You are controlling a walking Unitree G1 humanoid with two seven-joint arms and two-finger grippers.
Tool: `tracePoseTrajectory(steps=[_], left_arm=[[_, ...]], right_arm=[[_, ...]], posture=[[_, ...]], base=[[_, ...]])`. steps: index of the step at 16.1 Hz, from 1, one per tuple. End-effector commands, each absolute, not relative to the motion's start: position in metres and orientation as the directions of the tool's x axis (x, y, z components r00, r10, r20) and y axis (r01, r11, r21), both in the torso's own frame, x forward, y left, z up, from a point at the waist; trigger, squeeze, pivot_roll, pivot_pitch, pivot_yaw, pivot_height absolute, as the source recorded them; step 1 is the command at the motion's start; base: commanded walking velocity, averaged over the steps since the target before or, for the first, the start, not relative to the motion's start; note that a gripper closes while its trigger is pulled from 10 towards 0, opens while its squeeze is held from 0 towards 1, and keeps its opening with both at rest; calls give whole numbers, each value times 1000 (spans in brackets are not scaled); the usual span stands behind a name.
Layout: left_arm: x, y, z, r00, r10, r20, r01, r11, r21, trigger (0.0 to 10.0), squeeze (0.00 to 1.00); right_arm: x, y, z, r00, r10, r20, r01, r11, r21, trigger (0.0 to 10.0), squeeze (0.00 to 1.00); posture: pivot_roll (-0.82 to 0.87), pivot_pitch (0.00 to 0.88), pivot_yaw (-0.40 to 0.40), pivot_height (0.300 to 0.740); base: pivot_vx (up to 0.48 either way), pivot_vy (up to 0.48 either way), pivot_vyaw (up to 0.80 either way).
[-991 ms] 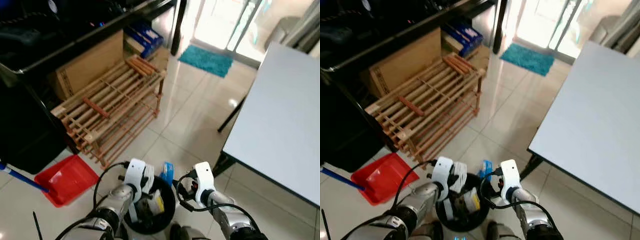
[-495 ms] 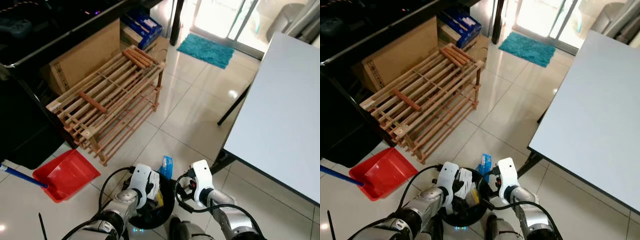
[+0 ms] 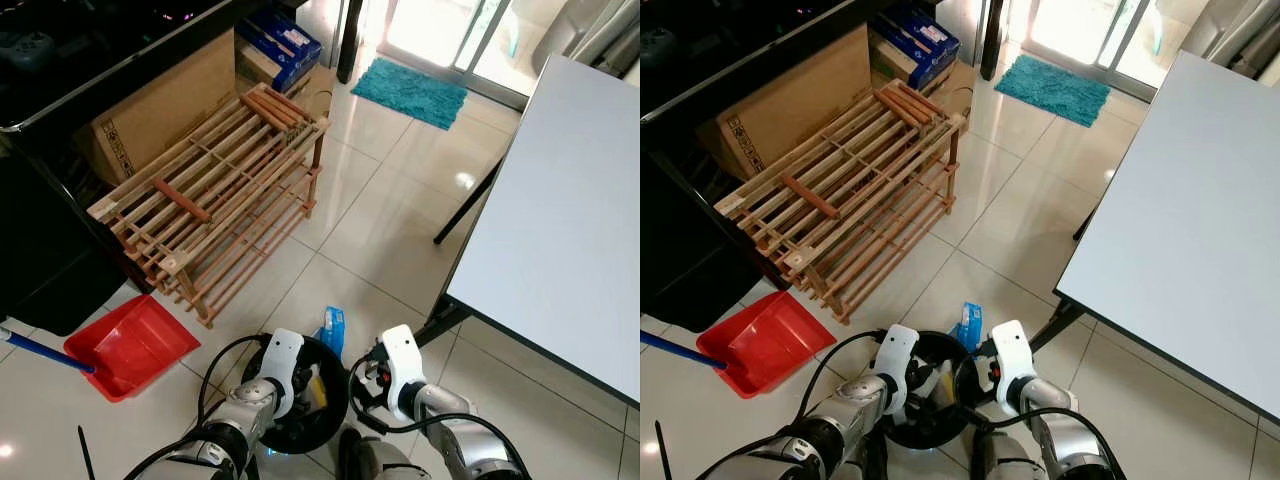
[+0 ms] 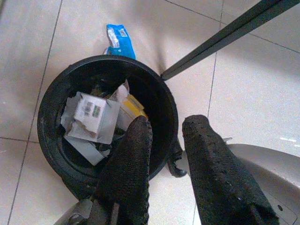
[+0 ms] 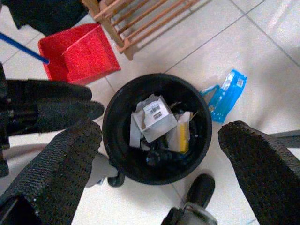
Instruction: Picking trash to rubbish bin
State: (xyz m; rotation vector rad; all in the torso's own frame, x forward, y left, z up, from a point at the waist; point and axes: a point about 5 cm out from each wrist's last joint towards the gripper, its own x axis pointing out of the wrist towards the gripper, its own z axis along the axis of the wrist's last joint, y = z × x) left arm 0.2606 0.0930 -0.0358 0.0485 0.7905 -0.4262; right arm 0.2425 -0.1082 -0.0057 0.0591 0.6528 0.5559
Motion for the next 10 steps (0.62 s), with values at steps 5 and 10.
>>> tracePoseTrajectory(steps=[5, 10], left_arm=[[262, 101, -37, 635, -316, -705, 354, 930, -99, 10000, 0], [265, 160, -36, 684, -141, -716, 220, 975, 17, 10000, 0]], right_arm=[[237, -111, -10, 619, 512, -595, -485, 846, 223, 10000, 0], [245, -127, -27, 666, 336, -666, -361, 926, 106, 10000, 0]], posture=[[-150, 240, -83, 740], [-90, 191, -56, 740]], base=[[0, 0, 0], [0, 0, 0]])
